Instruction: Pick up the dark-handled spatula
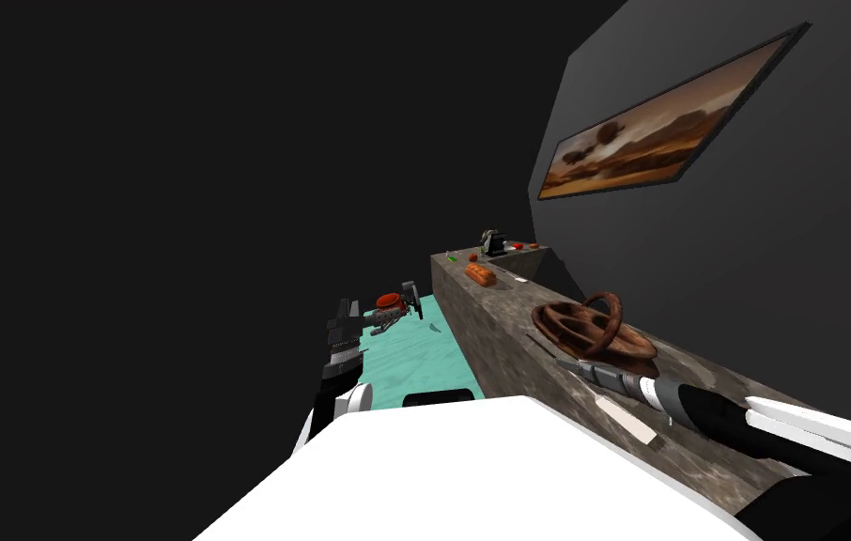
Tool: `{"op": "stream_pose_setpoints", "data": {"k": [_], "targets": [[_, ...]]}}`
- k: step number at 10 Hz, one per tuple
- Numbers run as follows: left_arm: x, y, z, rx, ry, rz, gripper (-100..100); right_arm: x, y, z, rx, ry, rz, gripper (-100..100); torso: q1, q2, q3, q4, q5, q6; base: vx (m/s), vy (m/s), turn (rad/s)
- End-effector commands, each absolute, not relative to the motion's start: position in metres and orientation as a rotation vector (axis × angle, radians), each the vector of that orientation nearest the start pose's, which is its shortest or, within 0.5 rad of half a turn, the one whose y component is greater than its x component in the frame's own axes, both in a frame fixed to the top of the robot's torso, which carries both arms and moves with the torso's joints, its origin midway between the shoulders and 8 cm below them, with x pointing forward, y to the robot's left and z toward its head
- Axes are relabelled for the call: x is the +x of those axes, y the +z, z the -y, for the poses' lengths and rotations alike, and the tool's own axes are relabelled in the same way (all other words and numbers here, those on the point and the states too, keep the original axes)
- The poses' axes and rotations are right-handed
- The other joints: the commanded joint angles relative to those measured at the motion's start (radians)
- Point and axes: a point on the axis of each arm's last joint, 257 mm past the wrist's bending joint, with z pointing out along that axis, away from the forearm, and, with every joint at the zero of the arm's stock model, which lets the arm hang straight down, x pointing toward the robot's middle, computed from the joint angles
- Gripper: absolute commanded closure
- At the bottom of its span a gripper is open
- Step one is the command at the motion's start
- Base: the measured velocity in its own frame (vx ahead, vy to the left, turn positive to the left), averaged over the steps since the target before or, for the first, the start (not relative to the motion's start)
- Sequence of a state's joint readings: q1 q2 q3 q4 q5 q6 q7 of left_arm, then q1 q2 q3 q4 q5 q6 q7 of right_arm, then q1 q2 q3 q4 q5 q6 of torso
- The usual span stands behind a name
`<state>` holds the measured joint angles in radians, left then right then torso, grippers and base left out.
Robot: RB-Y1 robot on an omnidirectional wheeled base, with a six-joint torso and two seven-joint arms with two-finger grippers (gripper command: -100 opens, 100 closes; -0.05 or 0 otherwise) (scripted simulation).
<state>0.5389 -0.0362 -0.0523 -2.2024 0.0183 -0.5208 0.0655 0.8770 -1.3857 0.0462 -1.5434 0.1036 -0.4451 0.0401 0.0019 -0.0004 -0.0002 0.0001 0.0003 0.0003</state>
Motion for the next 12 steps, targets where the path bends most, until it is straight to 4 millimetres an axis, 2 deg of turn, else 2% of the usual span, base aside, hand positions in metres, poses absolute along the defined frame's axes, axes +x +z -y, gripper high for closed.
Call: {"op": "stream_pose_setpoints", "data": {"k": [1, 3, 4, 8, 12], "targets": [[0.353, -0.019, -0.274, -0.803, -1.389, -0.611, 0, 0.222, -0.322, 0.545, 0.106, 0.25, -2.407, -100, 0.0, 0.0, 0.0, 0.0, 0.0, 0.0, -0.003, 0.024, 0.065], [0.353, -0.019, -0.274, -0.803, -1.389, -0.611, 0, 0.197, -0.329, 0.568, 0.053, 0.185, -2.507, -100, 0.0, 0.0, 0.0, 0.0, 0.0, 0.0, 0.001, 0.044, 0.163], [0.353, -0.019, -0.274, -0.803, -1.389, -0.611, 0, 0.198, -0.327, 0.568, 0.044, 0.181, -2.509, -100, 0.002, 0.0, 0.0, 0.0, 0.0, 0.0, -0.002, 0.042, 0.054], [0.353, -0.019, -0.274, -0.803, -1.389, -0.611, 0, 0.153, -0.333, 0.605, -0.059, 0.075, -2.684, -100, 0.003, 0.0, 0.0, 0.0, 0.001, 0.0, -0.004, 0.06, 0.138], [0.353, -0.019, -0.274, -0.803, -1.388, -0.611, 0, 0.112, -0.335, 0.628, -0.119, 0.011, -2.813, -100, 0.001, 0.0, 0.0, 0.0, 0.0, 0.001, 0.002, 0.051, 0.094]]}}
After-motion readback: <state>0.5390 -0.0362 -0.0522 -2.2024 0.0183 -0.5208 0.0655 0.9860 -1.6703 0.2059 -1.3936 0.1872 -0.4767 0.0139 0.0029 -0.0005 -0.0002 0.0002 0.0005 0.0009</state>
